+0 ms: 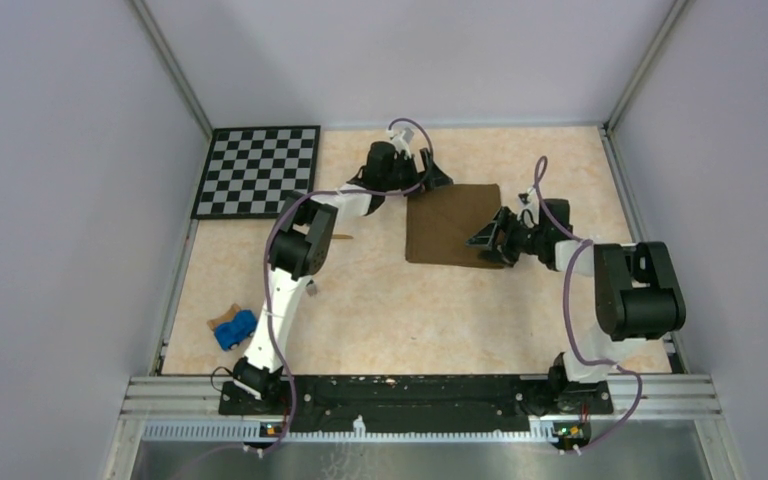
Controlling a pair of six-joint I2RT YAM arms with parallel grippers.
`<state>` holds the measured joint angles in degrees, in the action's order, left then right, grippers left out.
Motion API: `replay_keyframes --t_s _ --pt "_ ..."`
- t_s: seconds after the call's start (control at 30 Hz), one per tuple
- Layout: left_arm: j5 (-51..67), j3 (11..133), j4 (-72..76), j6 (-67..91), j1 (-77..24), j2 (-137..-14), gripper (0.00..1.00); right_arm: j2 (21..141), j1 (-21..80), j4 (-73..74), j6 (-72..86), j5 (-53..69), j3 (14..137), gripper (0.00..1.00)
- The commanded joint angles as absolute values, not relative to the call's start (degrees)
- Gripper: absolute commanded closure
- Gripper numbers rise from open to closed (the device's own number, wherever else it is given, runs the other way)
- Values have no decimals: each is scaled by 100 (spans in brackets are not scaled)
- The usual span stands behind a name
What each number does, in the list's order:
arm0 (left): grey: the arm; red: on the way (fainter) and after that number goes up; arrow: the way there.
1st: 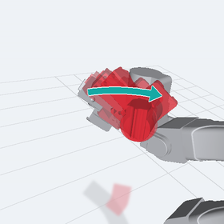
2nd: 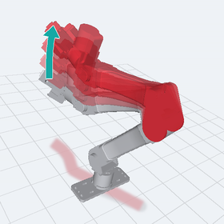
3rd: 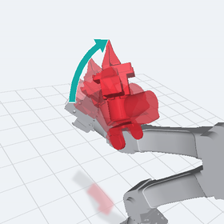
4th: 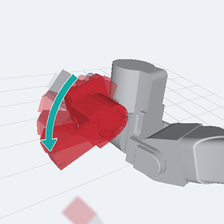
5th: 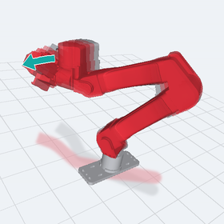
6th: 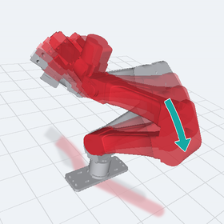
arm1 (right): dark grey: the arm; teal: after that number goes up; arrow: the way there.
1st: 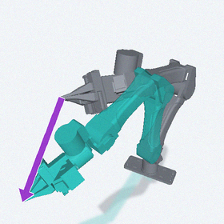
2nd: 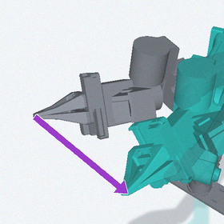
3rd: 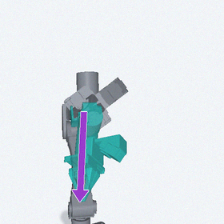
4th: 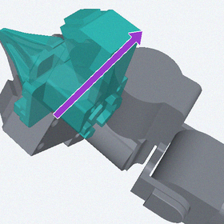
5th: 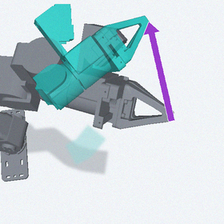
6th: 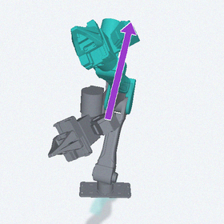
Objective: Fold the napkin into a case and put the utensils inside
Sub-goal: Rotate the square-folded napkin at the center of the board.
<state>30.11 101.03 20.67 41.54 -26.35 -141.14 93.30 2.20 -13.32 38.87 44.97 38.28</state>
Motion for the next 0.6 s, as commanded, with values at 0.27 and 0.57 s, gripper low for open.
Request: replay_keyframes --t_s 0.27,0.57 --pt "2391 8904 54 4020 -2635 -13292 1 9050 -753 803 2706 1817 4044 39" --pt "1988 6112 631 4762 -3821 -11332 1 10097 -290 1277 2139 2620 5974 35"
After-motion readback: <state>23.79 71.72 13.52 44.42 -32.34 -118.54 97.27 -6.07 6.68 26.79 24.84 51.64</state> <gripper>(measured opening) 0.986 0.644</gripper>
